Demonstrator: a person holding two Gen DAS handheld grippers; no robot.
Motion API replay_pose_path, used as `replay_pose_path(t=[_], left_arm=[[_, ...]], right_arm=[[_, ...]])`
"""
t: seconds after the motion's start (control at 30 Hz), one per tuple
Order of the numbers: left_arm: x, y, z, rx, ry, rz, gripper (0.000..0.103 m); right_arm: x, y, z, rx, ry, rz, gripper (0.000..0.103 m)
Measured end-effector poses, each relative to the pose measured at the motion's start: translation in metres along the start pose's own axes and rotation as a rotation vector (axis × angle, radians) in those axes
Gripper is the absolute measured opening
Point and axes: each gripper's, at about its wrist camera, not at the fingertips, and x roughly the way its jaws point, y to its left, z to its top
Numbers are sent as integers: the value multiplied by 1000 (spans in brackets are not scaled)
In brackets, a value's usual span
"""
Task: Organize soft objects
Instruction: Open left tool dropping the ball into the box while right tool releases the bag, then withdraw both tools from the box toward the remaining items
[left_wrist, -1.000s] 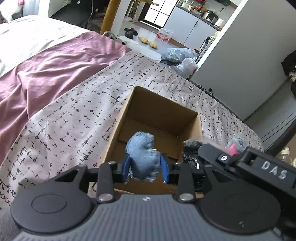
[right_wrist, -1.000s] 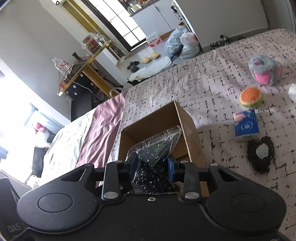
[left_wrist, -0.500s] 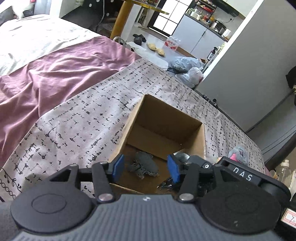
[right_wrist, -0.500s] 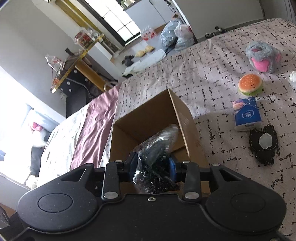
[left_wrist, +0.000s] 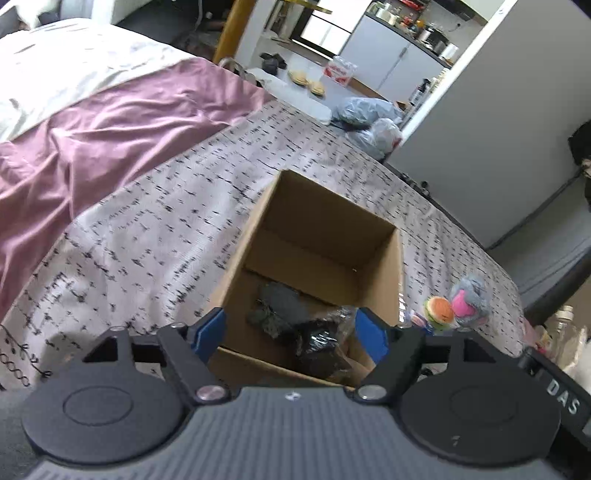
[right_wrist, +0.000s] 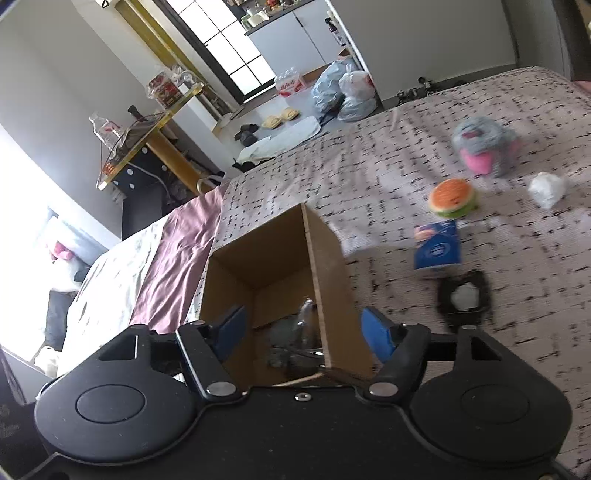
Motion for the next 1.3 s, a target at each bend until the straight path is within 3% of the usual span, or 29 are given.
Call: replay_pose_path(t=[0.1,0.17,0.43,0.73,0.87,1.3], left_arm=[[0,-5,-1,22,13,0,78],[-2,-10,-3,41,4,7,82],[-5,-31,-9,165,3,-5,93],[-27,-67,-13,285,-58,-36,101],[-36,-81,-17,292,-67,-73,103],[-44,-123,-37,342,-89,-81,103]], right_arm=[[-12,-10,3,-2,-5,1,75],[-21,-15,4,-17,-19,1,84],[-53,-37,9,-44,-61,-13,93],[-90,-79,16,-27,-117,-42,96],[-103,-96,17,-18,-142,-48,97],[-122,-139,20,-20,-164,-38,99]])
